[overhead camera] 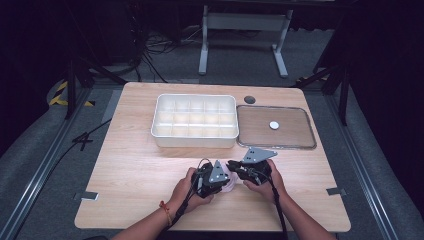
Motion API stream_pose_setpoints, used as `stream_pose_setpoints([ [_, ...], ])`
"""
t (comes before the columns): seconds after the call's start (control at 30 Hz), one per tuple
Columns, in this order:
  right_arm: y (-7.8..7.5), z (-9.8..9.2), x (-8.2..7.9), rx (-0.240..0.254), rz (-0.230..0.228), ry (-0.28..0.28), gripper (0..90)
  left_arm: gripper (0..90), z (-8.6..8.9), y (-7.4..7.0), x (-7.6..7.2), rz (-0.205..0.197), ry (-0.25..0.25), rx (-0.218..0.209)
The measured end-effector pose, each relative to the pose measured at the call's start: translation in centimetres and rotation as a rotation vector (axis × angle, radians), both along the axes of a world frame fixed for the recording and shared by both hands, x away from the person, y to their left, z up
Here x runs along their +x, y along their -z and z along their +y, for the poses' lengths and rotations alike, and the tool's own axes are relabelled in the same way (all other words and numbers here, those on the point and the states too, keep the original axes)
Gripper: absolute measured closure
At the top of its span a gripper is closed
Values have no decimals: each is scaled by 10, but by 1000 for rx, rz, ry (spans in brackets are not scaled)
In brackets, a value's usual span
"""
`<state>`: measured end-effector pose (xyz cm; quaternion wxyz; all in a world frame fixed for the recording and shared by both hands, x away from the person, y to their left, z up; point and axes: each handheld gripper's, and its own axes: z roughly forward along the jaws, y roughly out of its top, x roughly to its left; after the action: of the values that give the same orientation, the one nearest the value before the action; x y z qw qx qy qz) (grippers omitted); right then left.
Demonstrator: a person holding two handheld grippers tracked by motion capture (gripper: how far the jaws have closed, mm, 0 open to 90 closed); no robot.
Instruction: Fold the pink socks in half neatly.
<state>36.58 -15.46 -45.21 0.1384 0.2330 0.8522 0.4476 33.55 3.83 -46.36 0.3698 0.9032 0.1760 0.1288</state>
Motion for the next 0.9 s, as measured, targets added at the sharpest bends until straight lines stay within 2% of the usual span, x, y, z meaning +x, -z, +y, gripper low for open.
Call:
stream_pose_setpoints([
  [0.13, 1, 3, -1, -12, -2, -11, 839, 804, -1, 0, 0, 2, 1, 0],
  [0.17, 3, 3, -1, -22, 4, -13, 839, 804, -1, 0, 0, -2, 2, 1],
  [0.2, 10, 6, 0, -64, 21, -19, 835, 804, -1, -1, -1, -22, 17, 24],
  [0.23, 10, 6, 0, -64, 21, -19, 835, 803, -1, -1, -1, -22, 17, 24],
  [0.27, 15, 5, 2, -91, 29, -29, 831, 795, 0, -4, -2, -19, 35, 30],
  [0.33, 15, 2, 3, -88, 43, -26, 830, 790, 2, -7, -3, -20, 40, 30],
  [0.37, 15, 2, 3, -88, 43, -26, 830, 790, 5, -12, -2, -23, 49, 23],
  [0.4, 18, 0, 2, -77, 55, -16, 838, 784, 17, -24, -2, -8, 50, -16],
  [0.43, 18, 0, 2, -77, 55, -16, 838, 784, 17, -24, -2, -8, 50, -16],
  [0.5, 19, -1, 2, -69, 57, -12, 840, 784, 32, -33, 0, -7, 27, -55],
  [0.53, 19, -1, 1, -72, 57, -15, 840, 786, 40, -37, 3, 5, 12, -89],
  [0.57, 19, -1, 1, -76, 48, -16, 841, 790, 48, -37, 6, 31, -13, -136],
  [0.67, 19, -1, 1, -75, 48, -16, 841, 791, 48, -31, 7, 45, -14, -123],
  [0.7, 19, -1, 0, -81, 42, -15, 841, 792, 45, -25, 6, 50, 11, -109],
  [0.73, 19, -1, -1, -86, 37, -13, 841, 793, 42, -21, 5, 49, 33, -78],
  [0.77, 19, -1, -2, -89, 34, -12, 841, 793, 38, -17, 4, 52, 51, -72],
  [0.9, 20, -2, -2, -83, 37, -14, 841, 786, 30, -10, -2, 57, 103, -91],
])
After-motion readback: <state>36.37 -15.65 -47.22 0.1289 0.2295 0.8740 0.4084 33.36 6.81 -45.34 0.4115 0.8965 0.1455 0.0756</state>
